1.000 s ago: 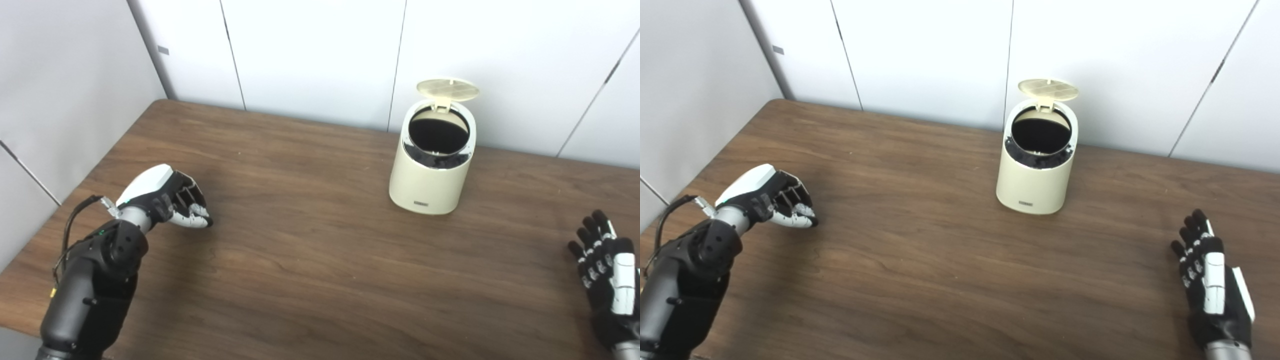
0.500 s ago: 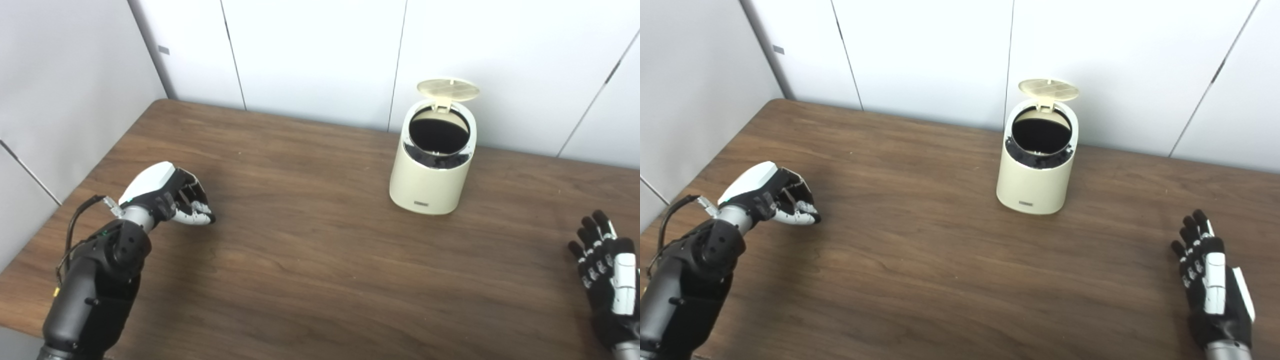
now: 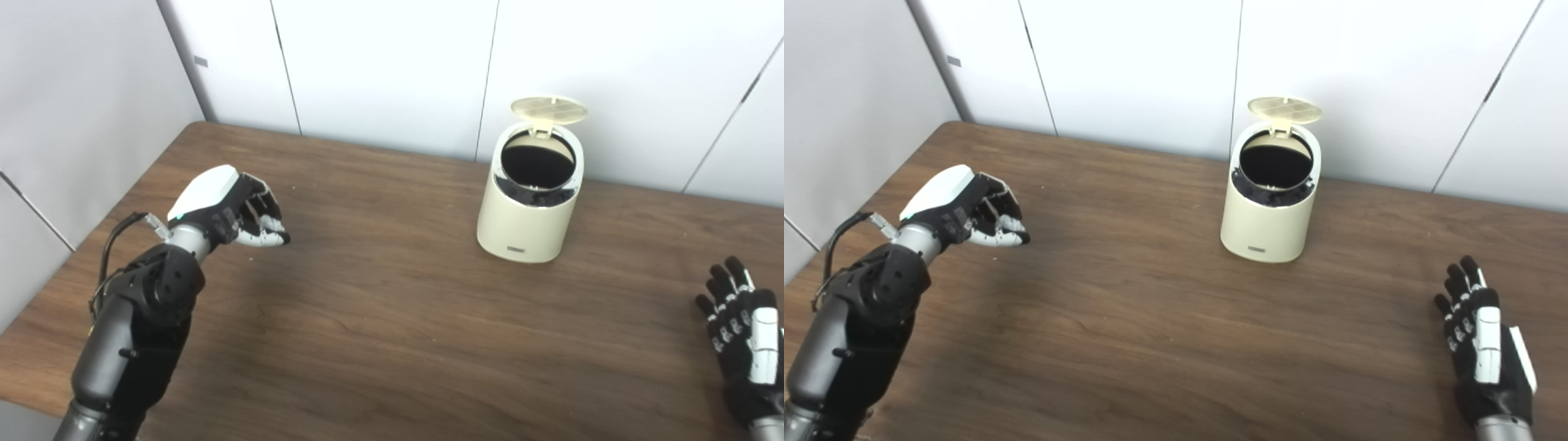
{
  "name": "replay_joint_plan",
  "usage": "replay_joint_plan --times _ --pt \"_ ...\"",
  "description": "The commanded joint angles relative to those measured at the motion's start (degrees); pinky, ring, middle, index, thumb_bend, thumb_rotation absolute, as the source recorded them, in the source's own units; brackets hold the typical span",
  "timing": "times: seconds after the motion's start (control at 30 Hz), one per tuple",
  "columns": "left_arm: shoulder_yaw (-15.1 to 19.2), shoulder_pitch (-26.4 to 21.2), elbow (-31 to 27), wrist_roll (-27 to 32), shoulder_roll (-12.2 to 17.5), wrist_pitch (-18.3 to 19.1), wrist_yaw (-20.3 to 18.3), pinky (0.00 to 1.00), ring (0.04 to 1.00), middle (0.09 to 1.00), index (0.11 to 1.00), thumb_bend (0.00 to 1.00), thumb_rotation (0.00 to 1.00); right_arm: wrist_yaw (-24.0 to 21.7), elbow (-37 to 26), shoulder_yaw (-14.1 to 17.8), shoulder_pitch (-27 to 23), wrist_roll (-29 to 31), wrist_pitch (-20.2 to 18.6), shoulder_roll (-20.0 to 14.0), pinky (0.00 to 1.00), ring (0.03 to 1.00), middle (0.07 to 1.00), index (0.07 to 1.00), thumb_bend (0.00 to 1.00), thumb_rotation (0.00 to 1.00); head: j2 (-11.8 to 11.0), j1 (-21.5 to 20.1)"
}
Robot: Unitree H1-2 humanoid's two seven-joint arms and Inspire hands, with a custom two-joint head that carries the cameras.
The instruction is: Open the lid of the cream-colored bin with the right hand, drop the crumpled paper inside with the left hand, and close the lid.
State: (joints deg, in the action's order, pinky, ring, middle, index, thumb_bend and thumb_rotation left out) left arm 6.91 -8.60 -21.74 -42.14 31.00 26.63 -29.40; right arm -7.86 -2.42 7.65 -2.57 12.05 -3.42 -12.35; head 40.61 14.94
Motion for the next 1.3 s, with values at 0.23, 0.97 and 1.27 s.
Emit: replay_joint_plan --times 0.23,0.97,1.27 --pt "-3.6 -7.6 -0.9 -2.3 -2.4 0.2 1.4 0.45 0.438 0.505 0.473 0.50 0.00 -0.2 1.2 -0.2 -1.2 -0.2 1.6 0.3 1.00 1.000 0.980 0.979 0.62 1.00 -0.8 -1.5" --pt "-13.0 -16.4 2.6 -1.7 -9.7 -3.0 6.8 0.43 0.414 0.502 0.488 0.50 0.00 0.0 5.4 -2.2 -0.7 -3.8 7.2 1.1 0.96 0.971 0.966 0.959 0.64 1.00 -4.2 -7.4" --pt "-16.3 -20.0 4.6 -1.8 -12.7 -3.5 8.5 0.48 0.428 0.488 0.487 0.50 0.00 0.4 5.1 -2.2 -0.1 -3.9 7.0 2.6 0.99 0.983 0.971 0.965 0.64 1.00 -6.3 -10.0"
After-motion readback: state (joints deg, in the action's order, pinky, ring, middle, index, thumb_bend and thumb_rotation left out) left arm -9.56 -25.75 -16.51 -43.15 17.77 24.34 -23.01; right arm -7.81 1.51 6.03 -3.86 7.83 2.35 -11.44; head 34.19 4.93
